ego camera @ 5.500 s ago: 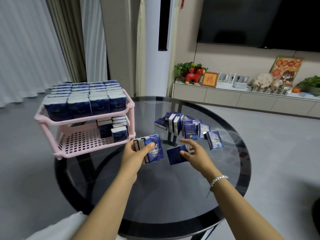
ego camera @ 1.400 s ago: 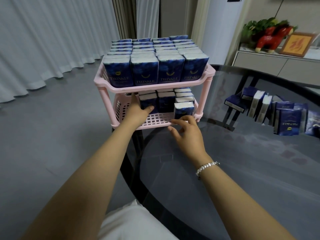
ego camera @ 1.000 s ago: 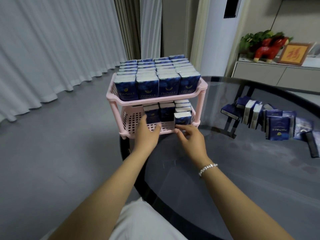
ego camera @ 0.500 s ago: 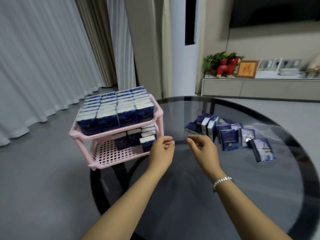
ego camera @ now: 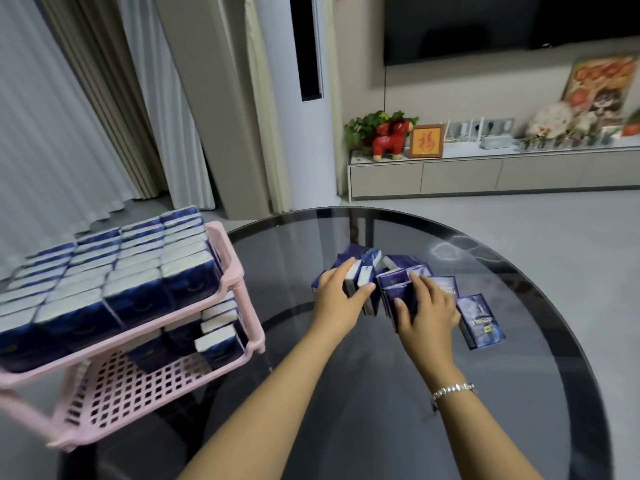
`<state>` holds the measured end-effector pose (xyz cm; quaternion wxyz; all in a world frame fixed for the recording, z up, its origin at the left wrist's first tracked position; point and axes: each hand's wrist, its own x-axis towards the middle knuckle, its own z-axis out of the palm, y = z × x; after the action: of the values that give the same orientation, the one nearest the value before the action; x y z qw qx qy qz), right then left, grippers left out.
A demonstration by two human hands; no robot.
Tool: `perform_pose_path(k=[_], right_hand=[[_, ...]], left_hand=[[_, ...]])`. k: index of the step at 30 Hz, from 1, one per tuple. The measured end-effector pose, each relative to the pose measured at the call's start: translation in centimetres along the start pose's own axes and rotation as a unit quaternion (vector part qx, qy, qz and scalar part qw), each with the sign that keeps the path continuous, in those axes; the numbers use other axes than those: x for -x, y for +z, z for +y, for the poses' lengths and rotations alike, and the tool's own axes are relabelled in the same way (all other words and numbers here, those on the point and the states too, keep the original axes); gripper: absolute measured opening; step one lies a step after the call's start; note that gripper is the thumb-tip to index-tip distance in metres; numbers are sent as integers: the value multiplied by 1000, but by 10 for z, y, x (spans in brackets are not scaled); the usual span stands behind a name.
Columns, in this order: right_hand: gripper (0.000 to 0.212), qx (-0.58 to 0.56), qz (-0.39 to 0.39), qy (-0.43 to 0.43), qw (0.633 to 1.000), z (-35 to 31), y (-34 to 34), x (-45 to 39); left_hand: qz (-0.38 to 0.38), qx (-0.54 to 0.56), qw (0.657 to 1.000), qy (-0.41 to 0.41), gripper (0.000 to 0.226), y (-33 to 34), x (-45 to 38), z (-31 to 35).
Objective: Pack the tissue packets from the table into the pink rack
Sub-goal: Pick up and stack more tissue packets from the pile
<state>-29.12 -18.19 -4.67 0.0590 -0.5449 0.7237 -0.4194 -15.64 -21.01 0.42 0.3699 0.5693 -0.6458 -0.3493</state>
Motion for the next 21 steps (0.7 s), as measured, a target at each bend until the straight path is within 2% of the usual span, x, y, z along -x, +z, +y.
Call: perform_pose_path(k=[4,10,15,21], right_hand=[[48,-17,-16,-3,1000,1,4,1],[59,-79,-53,3,995,-3,-2,-1],[63,-99,-98,-11,990,-6,-5,4],[45,-116,-207,-43,971,-23,-19,19]], left_hand=[[8,0,1000,-2,61,13,-14,-1],[31,26,999,-1,40,11,-13,-9],[32,34,999,-9,41,-4,10,-14],[53,21,997,-60,48,-37,55,-28]])
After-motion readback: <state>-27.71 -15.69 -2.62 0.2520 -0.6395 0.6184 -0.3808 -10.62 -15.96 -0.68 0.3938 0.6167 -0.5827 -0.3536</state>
